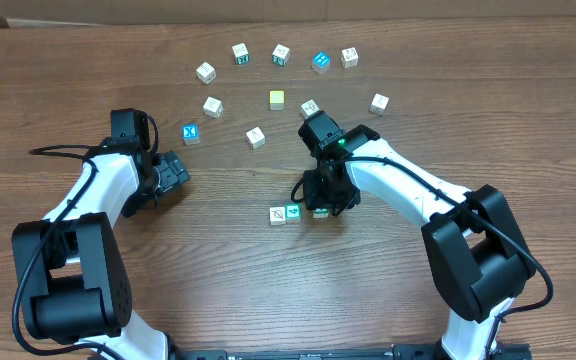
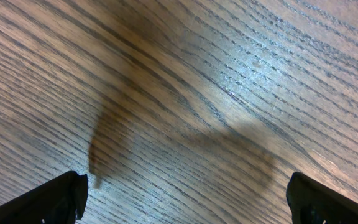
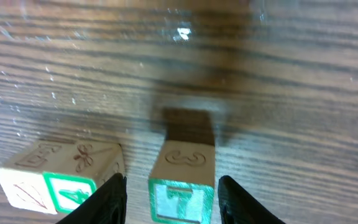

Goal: Form a horizontal line

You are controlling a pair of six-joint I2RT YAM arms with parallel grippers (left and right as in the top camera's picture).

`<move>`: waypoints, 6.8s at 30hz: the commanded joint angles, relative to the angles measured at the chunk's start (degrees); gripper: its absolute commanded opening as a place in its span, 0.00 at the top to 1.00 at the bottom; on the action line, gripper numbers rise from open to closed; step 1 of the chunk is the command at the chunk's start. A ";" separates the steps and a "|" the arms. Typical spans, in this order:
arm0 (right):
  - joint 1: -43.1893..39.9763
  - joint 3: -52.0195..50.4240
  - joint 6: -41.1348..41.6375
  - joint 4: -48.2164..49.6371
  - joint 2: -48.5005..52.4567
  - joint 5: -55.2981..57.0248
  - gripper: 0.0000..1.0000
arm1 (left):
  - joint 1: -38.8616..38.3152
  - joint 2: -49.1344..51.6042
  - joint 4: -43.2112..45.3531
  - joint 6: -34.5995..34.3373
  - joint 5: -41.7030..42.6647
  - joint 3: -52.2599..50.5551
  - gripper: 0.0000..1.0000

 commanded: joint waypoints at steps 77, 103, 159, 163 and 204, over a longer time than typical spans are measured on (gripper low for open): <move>-5.07 -0.37 10.67 -5.86 1.14 5.95 0.84 | 0.20 0.66 0.00 0.20 -0.33 -0.22 0.00; -3.19 -0.37 3.98 -4.85 2.10 0.74 0.96 | 0.20 0.66 0.00 0.20 -0.33 -0.22 0.01; 0.42 -0.37 -0.28 -2.29 2.10 -2.86 0.96 | 0.20 0.66 0.00 0.20 -0.33 -0.22 0.00; 0.39 -0.37 -0.04 -2.38 2.10 -2.89 0.96 | 0.20 0.66 0.00 0.20 -0.33 -0.22 0.00; -0.63 -0.35 3.72 -2.43 2.10 -0.04 0.96 | 0.20 0.66 0.00 0.20 -0.33 -0.22 0.00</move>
